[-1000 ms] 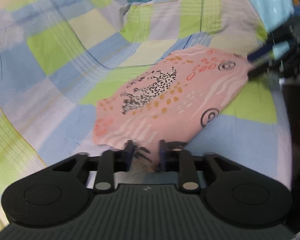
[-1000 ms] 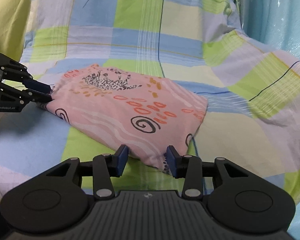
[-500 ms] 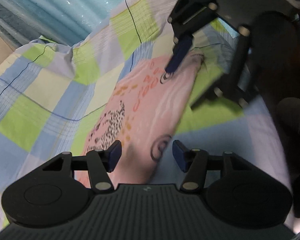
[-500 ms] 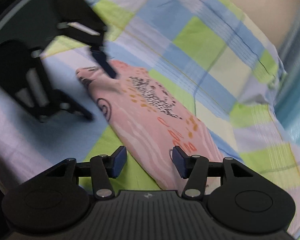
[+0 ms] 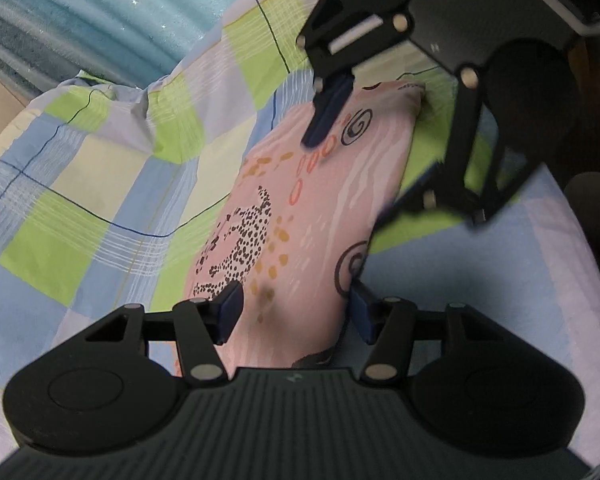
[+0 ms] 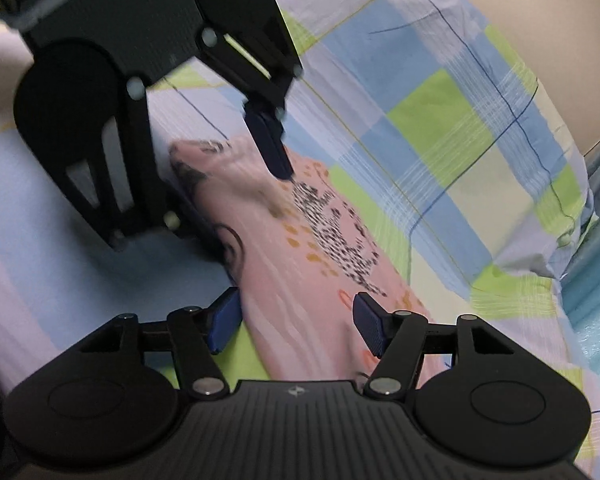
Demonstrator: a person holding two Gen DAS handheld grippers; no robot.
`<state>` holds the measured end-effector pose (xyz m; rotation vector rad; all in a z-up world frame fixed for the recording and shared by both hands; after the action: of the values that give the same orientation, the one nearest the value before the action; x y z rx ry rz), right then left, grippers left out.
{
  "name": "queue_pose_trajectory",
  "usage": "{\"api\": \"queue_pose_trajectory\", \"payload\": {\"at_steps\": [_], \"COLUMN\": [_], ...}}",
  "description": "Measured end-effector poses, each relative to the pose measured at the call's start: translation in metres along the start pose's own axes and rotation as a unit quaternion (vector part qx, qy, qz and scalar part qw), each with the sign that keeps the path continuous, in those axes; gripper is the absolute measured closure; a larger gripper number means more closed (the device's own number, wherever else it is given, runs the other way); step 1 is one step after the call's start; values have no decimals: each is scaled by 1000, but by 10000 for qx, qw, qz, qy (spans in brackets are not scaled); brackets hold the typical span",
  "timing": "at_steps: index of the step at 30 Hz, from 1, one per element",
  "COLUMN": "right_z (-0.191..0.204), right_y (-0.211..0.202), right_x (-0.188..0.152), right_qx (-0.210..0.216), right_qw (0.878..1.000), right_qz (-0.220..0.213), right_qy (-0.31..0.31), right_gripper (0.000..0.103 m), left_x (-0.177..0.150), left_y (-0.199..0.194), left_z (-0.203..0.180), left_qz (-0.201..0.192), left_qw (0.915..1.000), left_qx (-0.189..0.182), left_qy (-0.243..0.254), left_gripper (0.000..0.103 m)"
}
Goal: Fold clothes
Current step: 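Close both grippers on opposite ends of the folded pink pants, then lift the pants with both grippers and carry them toward the blue fleece blanket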
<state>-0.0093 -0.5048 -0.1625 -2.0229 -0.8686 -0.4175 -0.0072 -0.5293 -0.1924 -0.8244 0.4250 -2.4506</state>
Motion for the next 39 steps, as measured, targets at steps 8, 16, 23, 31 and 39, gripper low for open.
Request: {"api": "queue_pose_trajectory", "payload": {"at_steps": [8,16,23,31,39], "right_z": [-23,-17,-16,-21,-41], "right_y": [-8,-6,-9,-25,-89], "right_x": [-31,-35,-45,-42,-33], "right_qx": [-498,-704,-621,-763,-1174], "right_qw": [9970,9926,9895,9887,9870], "right_qz": [564,700,910,851,854], "right_qy": [-185,-696,-936,-972,-696], "right_gripper": [45,57,81,91,91], "left_x": [18,-9,-14,-7,43], "left_y": [12,18,17,3,-31], "left_z": [-9,11,2,4,30], "left_qz": [-87,161,231,124,-388], "left_qw": [9996,9989,9970,9957,9940], "left_qx": [119,193,176,284,365], "left_qy": [236,406,714,868,955], "left_gripper": [51,54,94,98,98]}}
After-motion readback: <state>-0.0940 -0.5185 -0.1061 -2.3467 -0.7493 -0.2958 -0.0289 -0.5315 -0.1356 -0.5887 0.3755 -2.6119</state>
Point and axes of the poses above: each gripper's, at about its wrist camera, not at the fingertips, and y roughly the way its jaws point, z to its left, x to its top, the point moved 9 cm from there along y, roughly the way its jaws point, and after that the axes turned 8 degrees about x, right-handed, at the moved point
